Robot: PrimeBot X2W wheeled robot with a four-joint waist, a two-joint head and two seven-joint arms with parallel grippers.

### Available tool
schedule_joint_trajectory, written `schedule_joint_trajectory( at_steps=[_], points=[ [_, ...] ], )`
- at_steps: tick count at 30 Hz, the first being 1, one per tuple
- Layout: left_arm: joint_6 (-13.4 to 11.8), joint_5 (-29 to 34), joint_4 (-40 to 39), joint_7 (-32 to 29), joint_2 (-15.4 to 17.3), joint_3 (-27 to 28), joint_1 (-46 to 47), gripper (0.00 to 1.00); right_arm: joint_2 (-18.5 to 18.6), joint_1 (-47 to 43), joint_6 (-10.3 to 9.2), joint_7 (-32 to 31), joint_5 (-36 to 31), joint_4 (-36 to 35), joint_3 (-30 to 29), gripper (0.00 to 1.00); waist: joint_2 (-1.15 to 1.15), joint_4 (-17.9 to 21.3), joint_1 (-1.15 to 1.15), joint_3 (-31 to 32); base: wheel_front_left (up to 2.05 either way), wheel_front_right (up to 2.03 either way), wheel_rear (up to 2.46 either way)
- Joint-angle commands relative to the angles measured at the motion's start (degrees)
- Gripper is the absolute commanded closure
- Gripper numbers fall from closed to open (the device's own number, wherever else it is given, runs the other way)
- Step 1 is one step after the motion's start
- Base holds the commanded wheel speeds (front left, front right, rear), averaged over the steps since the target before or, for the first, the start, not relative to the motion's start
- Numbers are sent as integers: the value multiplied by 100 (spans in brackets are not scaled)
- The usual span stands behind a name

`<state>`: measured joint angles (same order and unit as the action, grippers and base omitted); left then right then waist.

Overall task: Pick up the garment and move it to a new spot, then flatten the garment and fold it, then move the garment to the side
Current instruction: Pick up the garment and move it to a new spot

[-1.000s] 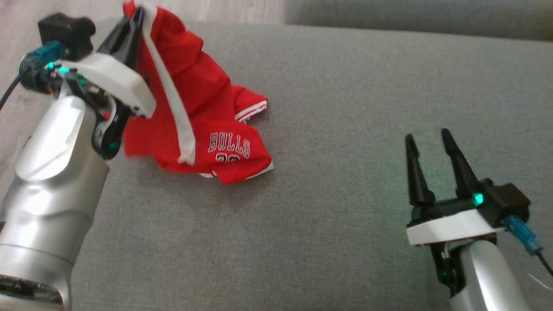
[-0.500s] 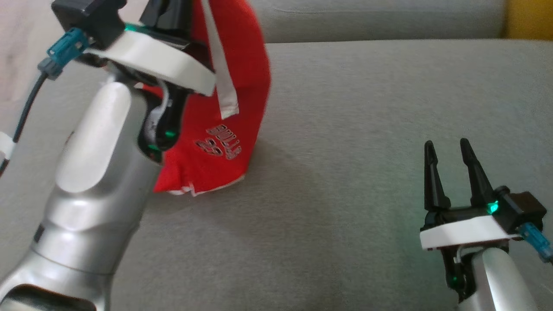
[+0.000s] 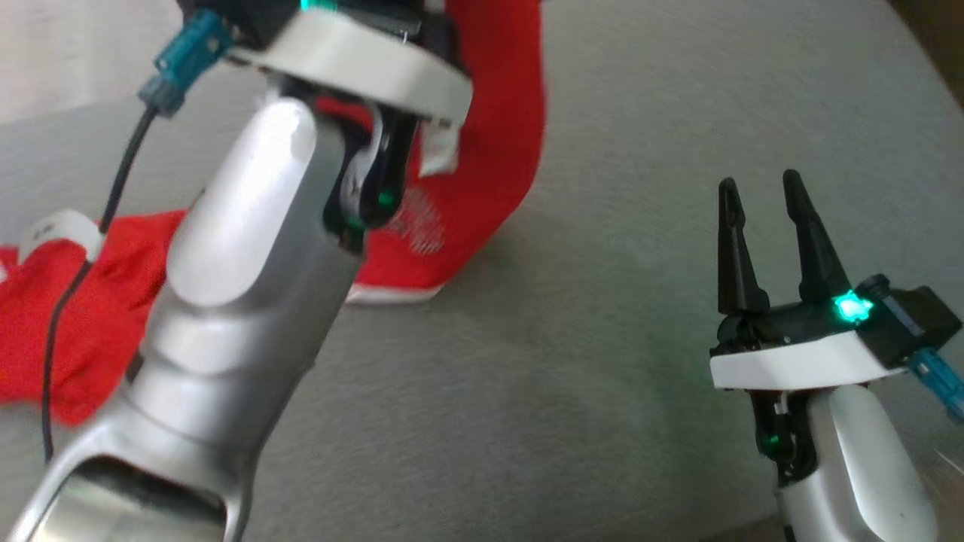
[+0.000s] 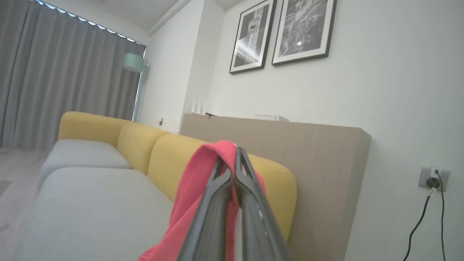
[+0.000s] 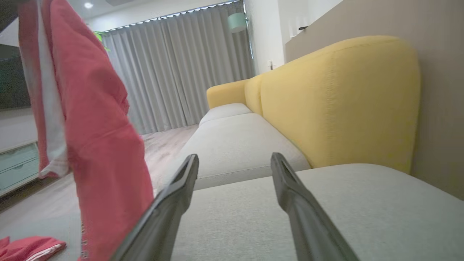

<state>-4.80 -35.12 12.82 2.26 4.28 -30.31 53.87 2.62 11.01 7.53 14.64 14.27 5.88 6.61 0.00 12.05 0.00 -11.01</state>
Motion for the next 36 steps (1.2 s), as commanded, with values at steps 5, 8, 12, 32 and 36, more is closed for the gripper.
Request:
schedule_joint_trajectory(
  at_steps=[5,8,12,32,36],
  points=[
    [-96,-24,-6,569,-64,281,928,100,26,182,-4,36,163,-336,150,0,0,708,0,-376,0,0,0],
    [-153,-99,151,847,-104,283,1081,100,26,155,-4,36,189,-391,129,0,0,743,0,-411,0,0,0],
    [-158,-130,581,934,-115,122,852,100,26,123,-4,36,201,-439,53,0,0,659,0,-464,0,0,0],
    [-63,510,1689,1265,867,-199,-982,0,26,-85,-4,36,-279,-308,-119,0,0,-629,0,-155,0,0,0],
    [-232,782,1149,1271,1216,-10,-1416,0,26,-209,-4,36,-429,-237,-184,0,0,-924,0,36,0,0,0]
  ],
)
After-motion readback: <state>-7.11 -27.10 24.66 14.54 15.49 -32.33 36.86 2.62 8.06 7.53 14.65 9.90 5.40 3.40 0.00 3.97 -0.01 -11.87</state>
